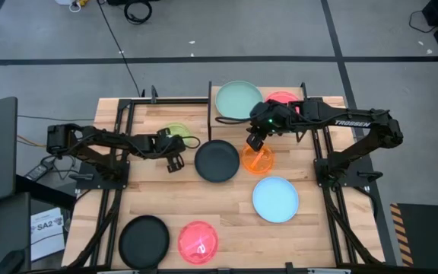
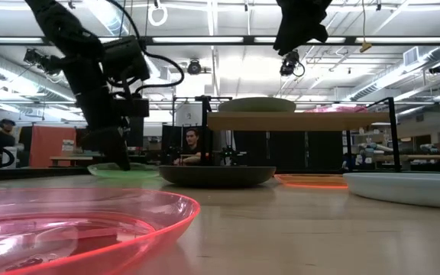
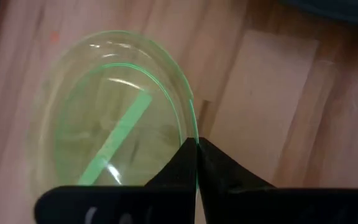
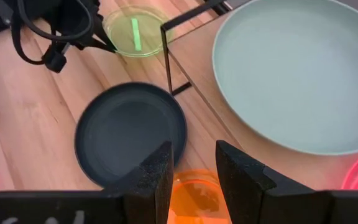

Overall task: Place and stack plates onto a shelf
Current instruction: Stack the green plate on top of the pink plate on the shelf

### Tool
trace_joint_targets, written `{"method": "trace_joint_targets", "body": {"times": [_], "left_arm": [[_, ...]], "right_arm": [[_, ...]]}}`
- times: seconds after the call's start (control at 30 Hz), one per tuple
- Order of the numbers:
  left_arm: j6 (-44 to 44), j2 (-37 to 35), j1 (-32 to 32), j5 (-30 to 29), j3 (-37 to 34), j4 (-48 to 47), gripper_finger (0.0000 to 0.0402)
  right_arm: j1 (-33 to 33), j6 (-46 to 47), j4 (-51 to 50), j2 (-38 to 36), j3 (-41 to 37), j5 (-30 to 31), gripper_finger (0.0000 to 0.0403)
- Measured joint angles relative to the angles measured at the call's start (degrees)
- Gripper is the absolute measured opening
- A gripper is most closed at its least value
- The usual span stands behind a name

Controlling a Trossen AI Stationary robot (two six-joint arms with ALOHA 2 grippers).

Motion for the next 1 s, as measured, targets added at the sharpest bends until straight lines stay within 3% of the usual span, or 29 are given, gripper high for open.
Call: {"method": "trace_joint_targets", "body": {"times": [0.43, 0.8, 1.0], "left_arm": [[0.0, -0.5, 0.0, -4.6, 13.4, -18.2, 0.0008], [0.2, -0.5, -1.2, -17.6, 26.4, -33.0, 0.0008], [6.3, -0.5, -4.7, -25.9, 30.9, -33.8, 0.0008]], "right_arm": [[0.0, 0.0, 2.1, 0.0, 0.0, 0.0, 0.0128], [-0.1, 0.0, 2.8, 0.0, 0.0, -0.1, 0.0128], [-0.3, 0.0, 8.0, 0.0, 0.0, 2.1, 0.0128]]}}
